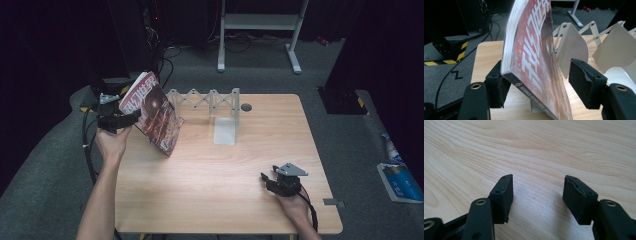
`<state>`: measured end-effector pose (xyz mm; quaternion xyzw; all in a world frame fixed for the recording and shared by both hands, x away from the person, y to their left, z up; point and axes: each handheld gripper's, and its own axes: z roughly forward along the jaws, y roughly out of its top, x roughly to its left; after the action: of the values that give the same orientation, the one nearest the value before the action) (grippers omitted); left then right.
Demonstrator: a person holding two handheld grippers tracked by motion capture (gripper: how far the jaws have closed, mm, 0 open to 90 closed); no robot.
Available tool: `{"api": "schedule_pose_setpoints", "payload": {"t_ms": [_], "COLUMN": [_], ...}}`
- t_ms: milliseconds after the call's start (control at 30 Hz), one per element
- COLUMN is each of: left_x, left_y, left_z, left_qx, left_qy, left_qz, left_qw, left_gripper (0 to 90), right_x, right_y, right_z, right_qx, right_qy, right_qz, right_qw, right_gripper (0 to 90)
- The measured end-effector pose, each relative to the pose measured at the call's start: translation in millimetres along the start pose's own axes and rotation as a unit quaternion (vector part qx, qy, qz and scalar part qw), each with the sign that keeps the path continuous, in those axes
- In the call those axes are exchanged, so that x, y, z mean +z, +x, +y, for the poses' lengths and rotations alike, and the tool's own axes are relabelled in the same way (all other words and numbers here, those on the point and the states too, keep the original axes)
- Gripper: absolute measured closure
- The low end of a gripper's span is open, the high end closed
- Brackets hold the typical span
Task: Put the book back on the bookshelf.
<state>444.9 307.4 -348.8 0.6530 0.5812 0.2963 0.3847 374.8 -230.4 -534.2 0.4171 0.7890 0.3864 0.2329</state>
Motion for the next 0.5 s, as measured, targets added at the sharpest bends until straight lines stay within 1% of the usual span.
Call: {"api": "schedule_pose_setpoints", "payload": {"t_ms": [167, 267, 500], "left_x": [-5.3, -10.8, -22.8], "left_y": [-1.0, 1.0, 0.8], "left_z": [-0.3, -1.2, -5.1], "left_qx": [0.006, -0.001, -0.005], "left_qy": [-0.004, -0.015, -0.033], "left_qz": [-0.001, -0.003, -0.007], "left_qw": [1.0000, 0.9999, 0.9994], "left_gripper": [34.3, 34.0, 33.8], "right_x": [0.0, 0.0, 0.0], "right_y": [0.0, 0.1, 0.2], "right_z": [0.0, 0.0, 0.0], "right_qx": [0.000, -0.001, -0.002], "right_qy": [0.000, 0.000, -0.001], "right_qz": [0.000, 0.000, -0.001], "right_qw": [1.0000, 1.0000, 1.0000], "right_gripper": [41.6, 41.6, 41.4]}}
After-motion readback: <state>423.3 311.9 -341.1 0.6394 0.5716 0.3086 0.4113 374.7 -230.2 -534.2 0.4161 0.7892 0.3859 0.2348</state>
